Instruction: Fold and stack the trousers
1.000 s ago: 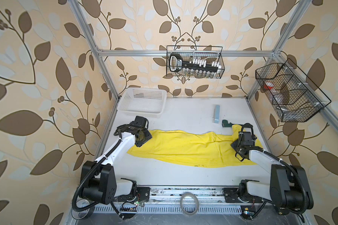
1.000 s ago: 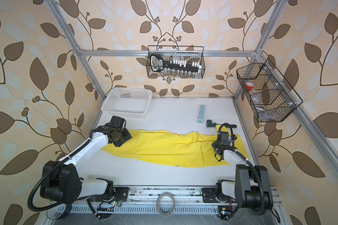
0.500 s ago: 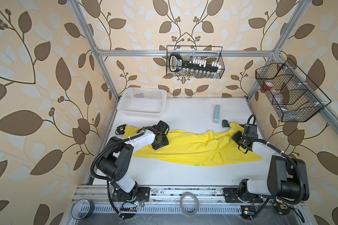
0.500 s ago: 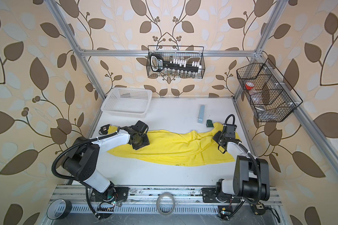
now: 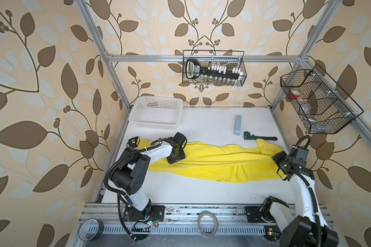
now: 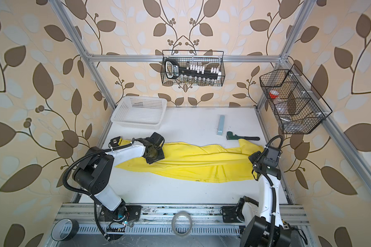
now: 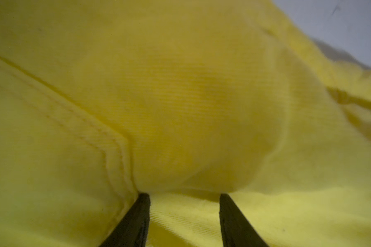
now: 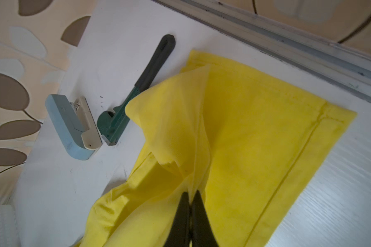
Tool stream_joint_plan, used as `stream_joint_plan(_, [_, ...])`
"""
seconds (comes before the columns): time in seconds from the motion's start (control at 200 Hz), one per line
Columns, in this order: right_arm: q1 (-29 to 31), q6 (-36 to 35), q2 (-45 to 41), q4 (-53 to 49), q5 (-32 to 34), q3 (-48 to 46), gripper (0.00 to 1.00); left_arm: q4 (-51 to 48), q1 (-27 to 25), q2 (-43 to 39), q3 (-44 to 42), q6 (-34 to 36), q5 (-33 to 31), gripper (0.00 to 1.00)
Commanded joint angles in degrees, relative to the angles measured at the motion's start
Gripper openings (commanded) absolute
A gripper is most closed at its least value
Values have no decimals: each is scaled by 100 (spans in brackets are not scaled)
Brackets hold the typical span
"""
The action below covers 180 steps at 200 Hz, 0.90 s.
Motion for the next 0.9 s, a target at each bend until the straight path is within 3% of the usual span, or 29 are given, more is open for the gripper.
stream_joint_plan(0.0, [-60,313,-605,-535,632,-165,2,-205,13,48,58,161,-80,54])
stream_joint_plan(0.12, [-75,479,-1126,-858,1199,-493,2,-193,18,58,21,228,-81,54])
stream_joint_plan(0.22, [-64,727,-1390,-1017,1164,-733,2,-208,22,114,34,258,-97,54])
stream_joint_plan(0.45, [-9,1078,-1623,-1574,2057,-254,2,-262,210,92,-34,267,-235,54])
stream_joint_plan(0.67, [99,1515,-1641,-1577,1811,-734,5,-330,224,131,6,277,-209,54])
stream_joint_plan(0.895, [211,2029,-1641,-1867,2416,-925,12,-378,294,48,-46,267,-347,54])
